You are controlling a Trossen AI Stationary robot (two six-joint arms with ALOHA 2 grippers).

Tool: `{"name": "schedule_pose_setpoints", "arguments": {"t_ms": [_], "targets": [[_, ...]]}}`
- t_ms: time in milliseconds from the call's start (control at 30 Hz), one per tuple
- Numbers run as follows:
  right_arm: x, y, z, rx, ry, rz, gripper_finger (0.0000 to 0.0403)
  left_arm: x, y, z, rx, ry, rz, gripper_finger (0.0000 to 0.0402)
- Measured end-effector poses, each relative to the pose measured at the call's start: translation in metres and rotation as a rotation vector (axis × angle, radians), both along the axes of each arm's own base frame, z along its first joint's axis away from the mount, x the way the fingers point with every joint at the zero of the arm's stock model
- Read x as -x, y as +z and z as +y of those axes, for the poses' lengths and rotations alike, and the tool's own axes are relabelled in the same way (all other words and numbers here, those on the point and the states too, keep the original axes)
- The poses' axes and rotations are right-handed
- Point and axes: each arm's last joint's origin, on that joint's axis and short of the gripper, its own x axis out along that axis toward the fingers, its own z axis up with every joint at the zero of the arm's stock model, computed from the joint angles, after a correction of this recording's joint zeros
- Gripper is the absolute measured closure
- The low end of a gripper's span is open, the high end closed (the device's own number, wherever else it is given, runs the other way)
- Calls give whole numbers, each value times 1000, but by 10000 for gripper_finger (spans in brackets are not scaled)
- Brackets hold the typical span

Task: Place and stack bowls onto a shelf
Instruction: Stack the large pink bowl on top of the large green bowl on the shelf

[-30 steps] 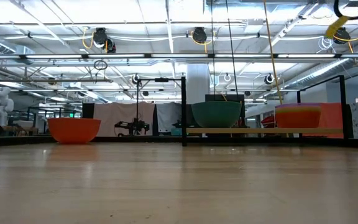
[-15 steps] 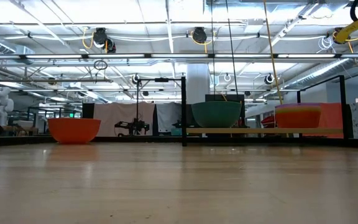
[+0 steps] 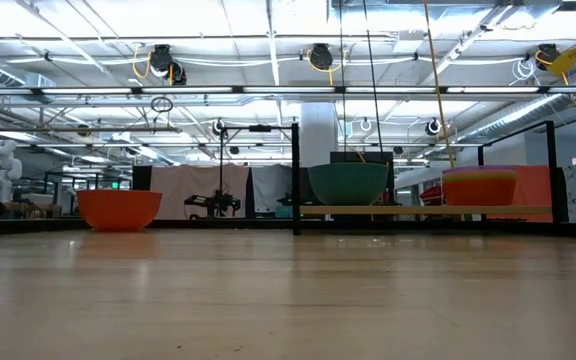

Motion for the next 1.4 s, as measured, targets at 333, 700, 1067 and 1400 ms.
{"name": "schedule_pose_setpoints", "arguments": {"t_ms": [333, 700, 1067, 1400], "targets": [[-3, -1, -2, 71, -123, -42, 397, 0, 0, 0, 0, -1, 0, 321], [-33, 25, -12, 159, -327, -248, 401, 0, 0, 0, -8, -12, 1, 321], [-84, 126, -75, 343, -613, -431, 402, 0, 0, 0, 17, 18, -1, 321], [-95, 194, -158, 509, -825, -668, 402, 2, 0, -5, -7, 3, -9, 321]]}}
